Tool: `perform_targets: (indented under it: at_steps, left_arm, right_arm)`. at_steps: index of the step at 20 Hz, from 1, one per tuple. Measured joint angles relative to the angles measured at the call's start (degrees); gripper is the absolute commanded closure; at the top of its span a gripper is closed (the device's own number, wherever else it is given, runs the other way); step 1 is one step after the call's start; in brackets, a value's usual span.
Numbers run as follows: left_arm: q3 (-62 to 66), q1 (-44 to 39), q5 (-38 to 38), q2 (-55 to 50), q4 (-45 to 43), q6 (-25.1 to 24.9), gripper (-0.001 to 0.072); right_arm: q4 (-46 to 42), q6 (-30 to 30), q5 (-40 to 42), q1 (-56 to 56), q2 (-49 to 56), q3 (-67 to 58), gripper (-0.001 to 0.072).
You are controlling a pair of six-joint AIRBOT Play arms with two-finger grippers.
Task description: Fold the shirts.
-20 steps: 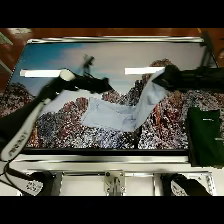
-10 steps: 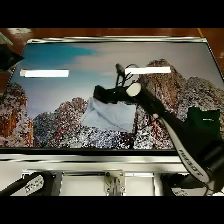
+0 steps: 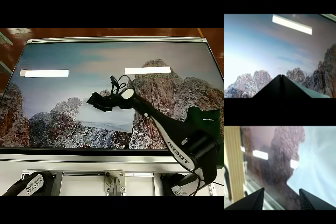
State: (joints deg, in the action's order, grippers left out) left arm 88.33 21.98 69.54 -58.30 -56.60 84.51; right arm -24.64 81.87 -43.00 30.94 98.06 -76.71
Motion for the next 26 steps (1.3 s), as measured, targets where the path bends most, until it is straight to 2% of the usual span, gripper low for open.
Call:
perform_targets:
  at_steps: [2,5,8,13,18,19,20,21,26]
  left_arm:
    - [0.0,0.1,0.1,0.1,0.0,0.0,0.0673]
    - [0.0,0.1,0.1,0.2,0.0,0.0,0.0673]
    - [0.0,0.1,0.2,0.2,0.0,0.0,0.0673]
    - [0.0,0.1,0.3,0.2,0.0,0.2,0.0673]
    - [0.0,0.1,0.3,0.2,0.0,0.3,0.0673]
    - [0.0,0.1,0.3,0.2,0.0,0.4,0.0673]
    - [0.0,0.1,0.3,0.2,0.0,0.6,0.0673]
    - [0.0,0.1,0.3,0.2,0.0,0.6,0.0673]
    - [0.0,0.1,0.2,0.2,0.0,0.8,0.0673]
  right_arm:
    - [-7.8,0.6,-7.5,-4.9,-2.5,0.0,0.004]
    - [-22.6,3.5,-20.0,-13.7,-5.6,0.2,0.004]
    - [-31.1,5.5,-26.5,-20.6,-6.7,3.2,0.004]
    - [-31.6,3.8,-24.9,-24.5,-6.9,11.2,0.004]
    - [-22.8,0.3,-19.9,-23.6,-3.0,14.1,0.0049]
    - [-20.4,-0.6,-18.8,-23.0,-2.0,14.3,0.0185]
    - [-18.5,-1.6,-18.3,-22.6,-1.0,14.4,0.0428]
    - [-16.7,-2.8,-17.7,-22.3,-0.3,14.5,0.0634]
    - [-10.1,-11.0,-18.2,-25.3,-2.5,11.3,0.0639]
